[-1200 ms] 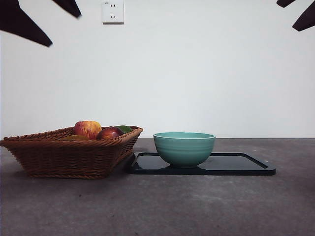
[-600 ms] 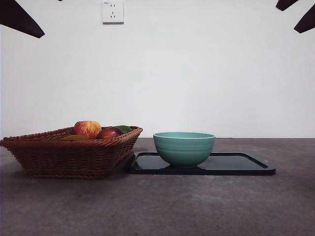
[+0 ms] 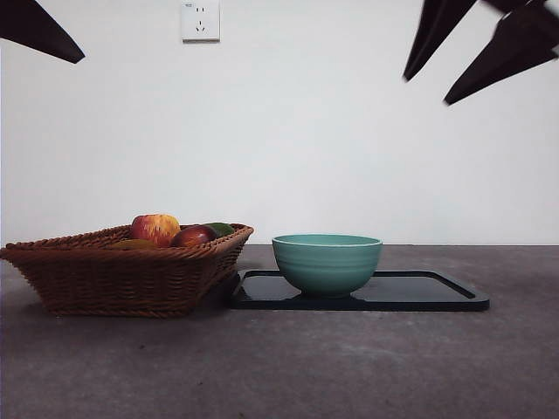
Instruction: Pick up the wifruite, put it on the bowl, pick up the plate, put it on desk
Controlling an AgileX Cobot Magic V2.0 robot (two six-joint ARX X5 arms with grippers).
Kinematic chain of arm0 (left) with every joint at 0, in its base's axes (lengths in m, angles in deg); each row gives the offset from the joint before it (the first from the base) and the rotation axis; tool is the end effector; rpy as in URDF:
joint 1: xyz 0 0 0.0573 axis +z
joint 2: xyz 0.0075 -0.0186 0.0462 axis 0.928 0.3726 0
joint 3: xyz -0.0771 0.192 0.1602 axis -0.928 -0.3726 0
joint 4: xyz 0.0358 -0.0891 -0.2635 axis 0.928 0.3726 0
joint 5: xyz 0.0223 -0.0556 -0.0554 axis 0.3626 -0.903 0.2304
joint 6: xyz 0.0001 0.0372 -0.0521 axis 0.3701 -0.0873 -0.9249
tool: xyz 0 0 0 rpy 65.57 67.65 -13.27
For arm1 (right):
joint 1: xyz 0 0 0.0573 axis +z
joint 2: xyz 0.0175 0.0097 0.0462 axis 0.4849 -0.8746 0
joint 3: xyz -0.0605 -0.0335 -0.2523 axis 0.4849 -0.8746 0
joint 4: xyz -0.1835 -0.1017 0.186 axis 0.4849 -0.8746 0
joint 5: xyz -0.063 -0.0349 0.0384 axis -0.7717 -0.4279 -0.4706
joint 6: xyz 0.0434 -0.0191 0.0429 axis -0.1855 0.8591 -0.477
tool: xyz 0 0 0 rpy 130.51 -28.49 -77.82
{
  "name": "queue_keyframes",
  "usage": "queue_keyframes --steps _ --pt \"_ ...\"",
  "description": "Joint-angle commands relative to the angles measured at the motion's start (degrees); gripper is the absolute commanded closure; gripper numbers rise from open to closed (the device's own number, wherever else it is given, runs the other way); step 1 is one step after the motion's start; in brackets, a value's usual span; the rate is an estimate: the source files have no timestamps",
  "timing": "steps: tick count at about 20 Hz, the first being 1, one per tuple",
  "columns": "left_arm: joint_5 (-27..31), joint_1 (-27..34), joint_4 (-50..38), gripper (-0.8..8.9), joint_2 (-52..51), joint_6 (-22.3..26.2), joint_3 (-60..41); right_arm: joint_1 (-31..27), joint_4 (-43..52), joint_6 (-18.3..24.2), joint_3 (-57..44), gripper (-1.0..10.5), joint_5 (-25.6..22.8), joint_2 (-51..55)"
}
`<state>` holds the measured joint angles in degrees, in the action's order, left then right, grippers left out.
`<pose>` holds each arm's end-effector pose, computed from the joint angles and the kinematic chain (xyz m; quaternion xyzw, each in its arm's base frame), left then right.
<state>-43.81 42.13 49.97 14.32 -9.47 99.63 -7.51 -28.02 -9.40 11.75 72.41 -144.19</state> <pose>0.1810 -0.1100 0.3125 0.0258 0.3408 -0.4181 0.8416 0.2649 0.1171 0.3029 0.1151 0.4014 0.2345 0.8779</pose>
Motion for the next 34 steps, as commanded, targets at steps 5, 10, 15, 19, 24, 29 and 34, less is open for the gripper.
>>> queue_keyframes --steps 5,10,15,19,24,29,34 --pt "-0.35 -0.26 -0.59 4.42 0.35 0.55 0.52 -0.74 0.59 3.72 11.23 6.9 -0.22 -18.34" --pt "-0.35 -0.26 -0.59 4.42 0.35 0.5 0.52 -0.74 4.37 4.74 13.35 6.9 -0.44 -27.91" --pt "-0.35 -0.26 -0.57 4.42 0.35 0.48 0.52 -0.74 7.3 5.16 13.35 6.9 -1.09 -34.34" --pt "-0.35 -0.26 -0.48 4.42 0.35 0.46 0.52 -0.74 8.04 6.03 13.35 7.1 -1.95 -37.48" --pt "-0.35 -0.26 -0.24 4.42 0.35 0.46 0.52 -0.74 9.84 6.47 13.35 9.2 -2.1 -38.07" --pt "-0.35 -0.26 -0.17 4.42 0.35 0.46 0.52 -1.01 9.88 6.45 13.53 9.4 -2.12 -36.87" --pt "-0.35 -0.26 -0.17 4.42 0.35 0.48 0.52 -1.01 7.17 7.65 13.53 9.4 -3.19 -27.56"
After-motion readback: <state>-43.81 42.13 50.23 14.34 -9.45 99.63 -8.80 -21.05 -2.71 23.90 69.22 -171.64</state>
